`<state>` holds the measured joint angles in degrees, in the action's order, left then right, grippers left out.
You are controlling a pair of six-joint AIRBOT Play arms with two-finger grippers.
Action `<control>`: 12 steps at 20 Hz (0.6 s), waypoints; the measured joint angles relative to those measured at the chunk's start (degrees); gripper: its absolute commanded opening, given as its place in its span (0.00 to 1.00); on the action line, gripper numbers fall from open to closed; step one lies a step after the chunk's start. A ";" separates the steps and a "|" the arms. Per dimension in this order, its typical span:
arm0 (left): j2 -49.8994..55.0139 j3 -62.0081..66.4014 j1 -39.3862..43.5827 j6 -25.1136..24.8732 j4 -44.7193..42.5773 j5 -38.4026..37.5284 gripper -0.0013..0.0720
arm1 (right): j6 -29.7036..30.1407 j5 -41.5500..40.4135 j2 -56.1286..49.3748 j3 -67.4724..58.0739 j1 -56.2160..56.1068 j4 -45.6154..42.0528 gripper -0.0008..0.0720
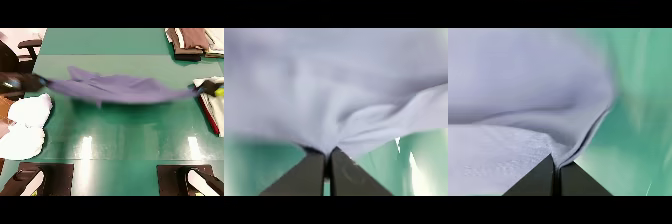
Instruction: Fold the shirts.
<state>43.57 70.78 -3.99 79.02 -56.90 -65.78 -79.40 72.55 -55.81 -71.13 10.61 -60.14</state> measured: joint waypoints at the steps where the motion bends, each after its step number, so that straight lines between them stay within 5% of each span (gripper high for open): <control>1: -0.85 5.38 -0.02 0.17 -0.02 -0.13 0.05 | 0.00 -0.02 1.86 -4.74 0.42 0.13 0.03; 7: -2.86 34.53 0.00 1.01 -0.59 -0.11 0.05 | 0.02 0.83 9.88 -28.33 6.84 0.20 0.03; 12: -2.29 43.63 0.00 3.67 -6.97 1.51 0.05 | -1.27 7.67 7.45 -41.20 11.10 0.55 0.03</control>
<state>41.28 114.41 -3.99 82.70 -63.88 -64.27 -80.66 80.23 -48.36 -112.33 21.71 -59.59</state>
